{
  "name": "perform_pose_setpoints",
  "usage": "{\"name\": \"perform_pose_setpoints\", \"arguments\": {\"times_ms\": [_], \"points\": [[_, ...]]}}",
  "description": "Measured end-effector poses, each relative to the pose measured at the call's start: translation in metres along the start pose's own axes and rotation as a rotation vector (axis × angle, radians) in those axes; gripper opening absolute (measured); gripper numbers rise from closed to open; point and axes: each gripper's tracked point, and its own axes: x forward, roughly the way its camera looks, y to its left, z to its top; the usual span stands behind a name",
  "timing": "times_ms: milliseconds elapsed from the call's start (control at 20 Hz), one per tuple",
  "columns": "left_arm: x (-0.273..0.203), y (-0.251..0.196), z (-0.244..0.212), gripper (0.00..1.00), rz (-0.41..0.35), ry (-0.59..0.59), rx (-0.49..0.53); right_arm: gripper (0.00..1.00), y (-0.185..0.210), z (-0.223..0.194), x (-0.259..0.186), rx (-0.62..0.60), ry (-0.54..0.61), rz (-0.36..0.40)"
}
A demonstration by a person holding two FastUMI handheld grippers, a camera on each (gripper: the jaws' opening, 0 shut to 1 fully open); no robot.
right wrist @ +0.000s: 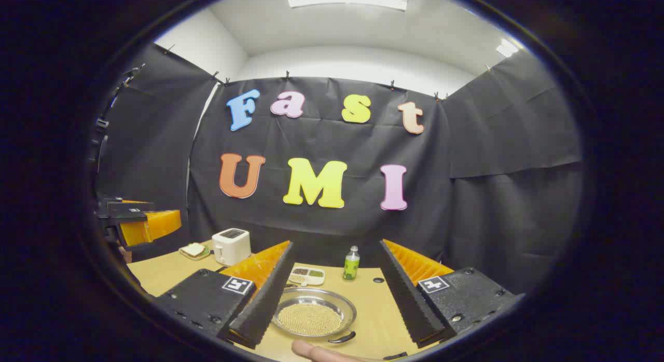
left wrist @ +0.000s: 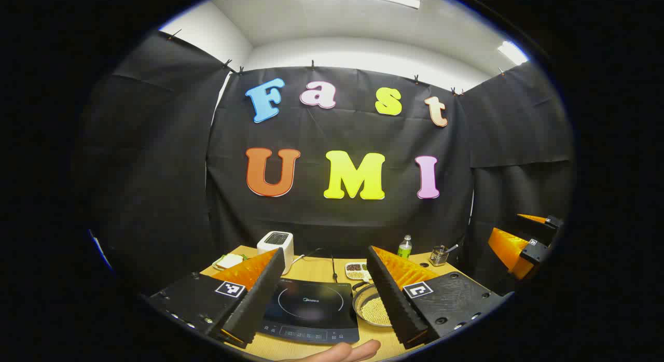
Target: First push the handle of the pot to place it horizontally, then grasp the pot with both hands and set it on the induction cooktop.
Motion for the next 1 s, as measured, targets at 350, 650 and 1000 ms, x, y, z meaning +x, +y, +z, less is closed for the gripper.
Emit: {"name": "perform_pose_setpoints", "arguments": {"times_ms": [350,650,1000], "points": [[-0.008,0.01,0.008,0.95,0.032,-0.034,0.044,1.0,-0.003,-0.001,-0.001,0.005,-0.002,-0.003],[-0.022,0.002,0.015,0.94,-0.002,-0.054,0.025,0.96,-0.002,-0.013,0.004,0.0,0.028,-0.004],[-0.023,0.001,0.007,0.95,-0.005,-0.05,0.049,0.96,0.009,-0.033,0.013,0.006,0.065,0.033]]}}
